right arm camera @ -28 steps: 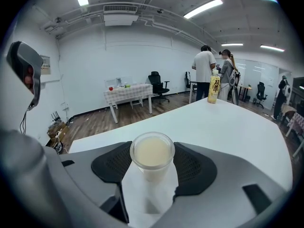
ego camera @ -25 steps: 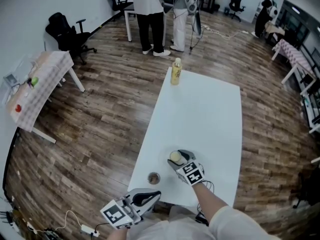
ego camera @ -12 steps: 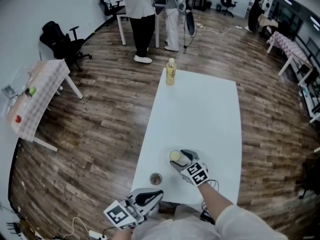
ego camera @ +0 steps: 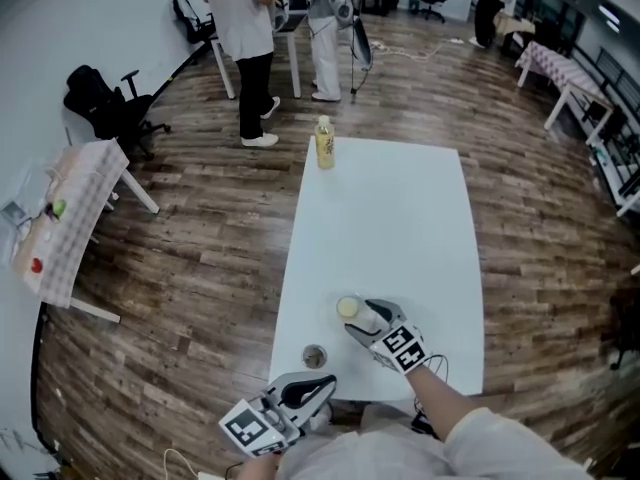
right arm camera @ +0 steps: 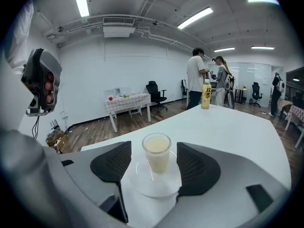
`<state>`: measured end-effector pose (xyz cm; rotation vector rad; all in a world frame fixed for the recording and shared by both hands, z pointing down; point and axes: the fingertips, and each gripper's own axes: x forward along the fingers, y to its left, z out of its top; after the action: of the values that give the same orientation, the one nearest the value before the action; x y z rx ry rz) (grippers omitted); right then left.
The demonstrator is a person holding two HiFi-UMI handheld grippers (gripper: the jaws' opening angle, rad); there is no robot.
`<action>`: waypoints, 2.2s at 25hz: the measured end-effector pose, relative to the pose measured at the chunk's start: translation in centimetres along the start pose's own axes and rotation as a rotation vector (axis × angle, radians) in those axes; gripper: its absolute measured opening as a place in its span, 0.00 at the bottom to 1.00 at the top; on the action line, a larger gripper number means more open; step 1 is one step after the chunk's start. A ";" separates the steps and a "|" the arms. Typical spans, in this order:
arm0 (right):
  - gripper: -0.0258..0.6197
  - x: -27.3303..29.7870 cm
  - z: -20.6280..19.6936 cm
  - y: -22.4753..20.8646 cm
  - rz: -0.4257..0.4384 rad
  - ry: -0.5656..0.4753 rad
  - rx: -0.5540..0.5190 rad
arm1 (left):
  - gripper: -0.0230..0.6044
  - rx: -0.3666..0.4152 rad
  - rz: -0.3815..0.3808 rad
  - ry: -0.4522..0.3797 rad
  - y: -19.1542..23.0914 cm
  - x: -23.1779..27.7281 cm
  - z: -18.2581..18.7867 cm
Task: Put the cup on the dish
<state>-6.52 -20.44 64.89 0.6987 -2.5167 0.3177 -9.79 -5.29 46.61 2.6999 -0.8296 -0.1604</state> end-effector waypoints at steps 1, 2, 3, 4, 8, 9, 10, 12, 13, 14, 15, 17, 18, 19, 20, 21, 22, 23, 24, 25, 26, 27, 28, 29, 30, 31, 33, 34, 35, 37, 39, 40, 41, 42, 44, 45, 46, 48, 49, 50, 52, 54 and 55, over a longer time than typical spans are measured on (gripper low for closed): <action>0.51 -0.3 0.0 0.0 -0.002 -0.006 0.002 | 0.04 0.002 -0.005 -0.002 0.0 0.1 0.1; 0.51 -0.5 0.1 0.0 -0.003 -0.012 0.004 | 0.04 0.003 -0.010 -0.005 -0.1 0.2 0.2; 0.50 -0.8 0.1 0.1 -0.004 -0.016 0.006 | 0.04 0.005 -0.014 -0.007 -0.1 0.3 0.2; 0.50 -1.1 0.2 0.2 -0.005 -0.020 0.006 | 0.04 0.005 -0.018 -0.004 -0.1 0.4 0.2; 0.50 -2.5 0.8 0.7 -0.006 -0.045 0.010 | 0.04 0.010 -0.037 0.006 -0.1 0.6 0.2; 0.49 -2.7 1.1 0.7 -0.008 -0.061 0.011 | 0.04 0.013 -0.042 0.002 -0.2 0.7 0.4; 0.46 -3.0 1.4 0.8 -0.011 -0.077 0.009 | 0.04 0.014 -0.047 -0.004 -0.2 0.9 0.7; 0.36 -3.7 2.0 0.8 -0.023 -0.100 0.002 | 0.04 0.016 -0.055 -0.007 -0.3 1.2 1.0; 0.31 -4.1 2.1 0.8 -0.033 -0.109 -0.004 | 0.04 0.018 -0.059 -0.005 -0.4 1.3 1.0; 0.23 -4.5 2.3 0.7 -0.044 -0.117 -0.012 | 0.04 0.018 -0.063 -0.004 -0.5 1.4 1.0; 0.17 -4.9 2.3 0.7 -0.053 -0.123 -0.020 | 0.04 0.019 -0.068 -0.003 -0.6 1.5 0.9; 0.12 -5.5 2.4 0.7 -0.064 -0.134 -0.027 | 0.04 0.020 -0.077 0.001 -0.6 1.6 0.7; 0.10 -5.8 2.5 0.7 -0.067 -0.139 -0.026 | 0.04 0.020 -0.080 0.004 -0.6 1.6 0.6; 0.09 -6.1 2.6 0.8 -0.070 -0.144 -0.021 | 0.04 0.021 -0.084 0.005 -0.6 1.6 0.6; 0.09 -6.3 2.7 0.8 -0.072 -0.148 -0.015 | 0.04 0.022 -0.087 0.005 -0.6 1.6 0.7; 0.09 -6.5 2.8 0.9 -0.074 -0.150 -0.009 | 0.04 0.022 -0.090 0.004 -0.6 1.7 0.8; 0.09 -6.7 2.8 0.9 -0.076 -0.152 -0.004 | 0.04 0.021 -0.092 0.004 -0.5 1.7 0.9; 0.09 -6.9 2.8 0.9 -0.078 -0.155 -0.001 | 0.04 0.021 -0.094 0.003 -0.5 1.8 1.0; 0.09 -7.0 2.8 1.0 -0.080 -0.156 0.001 | 0.04 0.022 -0.096 0.003 -0.5 1.9 1.1; 0.09 -7.2 2.8 1.0 -0.082 -0.158 0.001 | 0.04 0.023 -0.100 0.004 -0.5 1.9 1.0; 0.09 -7.4 2.9 1.1 -0.083 -0.160 0.002 | 0.04 0.025 -0.104 0.006 -0.4 1.9 0.9; 0.09 -7.6 3.1 1.2 -0.084 -0.164 0.003 | 0.04 0.027 -0.107 0.010 -0.4 1.9 0.8; 0.09 -7.8 3.4 1.2 -0.084 -0.168 0.004 | 0.04 0.030 -0.111 0.013 -0.3 2.0 0.7; 0.09 -8.0 3.6 1.3 -0.083 -0.173 0.003 | 0.04 0.032 -0.114 0.017 -0.3 2.0 0.6; 0.09 -8.2 3.8 1.4 -0.083 -0.178 -0.002 | 0.04 0.032 -0.117 0.019 -0.2 2.0 0.6; 0.09 -8.4 3.9 1.5 -0.082 -0.181 -0.011 | 0.04 0.032 -0.118 0.019 -0.3 2.1 0.7; 0.09 -8.9 4.3 1.8 -0.082 -0.192 -0.027 | 0.04 0.029 -0.119 0.010 -0.4 2.4 1.2; 0.09 -9.1 4.6 2.0 -0.082 -0.199 -0.030 | 0.04 0.029 -0.120 0.006 -0.4 2.5 1.4; 0.09 -9.4 5.0 2.1 -0.083 -0.208 -0.032 | 0.04 0.030 -0.123 0.005 -0.4 2.5 1.5; 0.09 -9.9 5.6 2.4 -0.087 -0.223 -0.035 | 0.04 0.033 -0.130 0.009 -0.3 2.5 1.4; 0.09 -10.4 6.2 2.7 -0.091 -0.244 -0.032 | 0.04 0.032 -0.132 0.010 -0.3 2.6 1.5; 0.09 -10.7 6.5 2.8 -0.094 -0.255 -0.029 | 0.04 0.033 -0.134 0.011 -0.3 2.6 1.6; 0.09 -11.1 6.8 3.0 -0.096 -0.266 -0.025 | 0.04 0.034 -0.138 0.013 -0.3 2.7 1.6; 0.09 -11.4 7.2 3.2 -0.098 -0.277 -0.021 | 0.04 0.036 -0.142 0.015 -0.4 2.7 1.6; 0.09 -12.3 7.9 3.5 -0.103 -0.299 -0.018 | 0.04 0.040 -0.149 0.022 -0.4 2.8 1.5; 0.09 -12.7 8.3 3.6 -0.104 -0.312 -0.017 | 0.04 0.041 -0.152 0.023 -0.4 2.9 1.5; 0.09 -13.1 8.7 3.8 -0.105 -0.327 -0.017 | 0.04 0.041 -0.153 0.023 -0.4 2.9 1.6; 0.09 -13.8 9.5 4.2 -0.105 -0.354 -0.022 | 0.04 0.044 -0.160 0.028 -0.4 2.9 1.4; 0.09 -14.2 9.8 4.5 -0.104 -0.367 -0.025 | 0.04 0.045 -0.164 0.028 -0.5 2.9 1.4; 0.09 -14.5 10.1 4.7 -0.102 -0.378 -0.028 | 0.04 0.045 -0.168 0.025 -0.6 3.0 1.5; 0.09 -15.2 10.4 5.1 -0.099 -0.398 -0.032 | 0.04 0.045 -0.173 0.026 -0.8 3.1 1.4; 0.09 -15.7 10.6 5.5 -0.096 -0.416 -0.032 | 0.04 0.047 -0.176 0.028 -0.9 3.2 1.4; 0.09 -15.9 10.7 5.6 -0.094 -0.424 -0.030 | 0.04 0.047 -0.178 0.026 -0.9 3.3 1.5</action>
<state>-2.10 -12.77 46.97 0.9526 -2.8628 0.1038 -6.83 -6.83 44.84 2.8119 -0.5922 -0.1465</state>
